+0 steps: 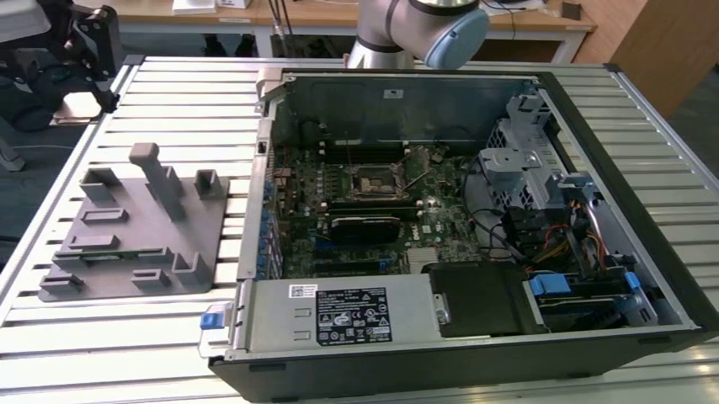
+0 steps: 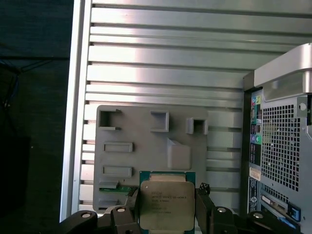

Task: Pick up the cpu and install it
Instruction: 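Pick up the cpu and move it towards the insertion slot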

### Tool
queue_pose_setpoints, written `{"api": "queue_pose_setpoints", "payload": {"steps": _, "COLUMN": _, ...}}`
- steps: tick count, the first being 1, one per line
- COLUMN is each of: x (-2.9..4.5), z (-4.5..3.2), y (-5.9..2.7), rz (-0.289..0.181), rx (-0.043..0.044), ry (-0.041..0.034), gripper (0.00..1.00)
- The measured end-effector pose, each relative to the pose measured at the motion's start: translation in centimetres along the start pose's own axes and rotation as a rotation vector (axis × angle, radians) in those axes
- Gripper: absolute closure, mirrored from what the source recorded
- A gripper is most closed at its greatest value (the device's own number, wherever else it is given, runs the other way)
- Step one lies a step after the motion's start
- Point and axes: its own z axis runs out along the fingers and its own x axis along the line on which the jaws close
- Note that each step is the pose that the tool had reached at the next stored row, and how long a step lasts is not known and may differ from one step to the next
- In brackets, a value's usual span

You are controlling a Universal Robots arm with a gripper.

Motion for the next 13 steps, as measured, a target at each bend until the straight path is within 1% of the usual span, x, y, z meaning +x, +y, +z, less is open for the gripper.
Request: {"api": "queue_pose_setpoints", "payload": {"steps": 13, "x": -1.1, "z": -0.01, "y": -0.04, "rz": 0.0, "rx": 0.0, "ry": 0.0001, "gripper": 0.46}}
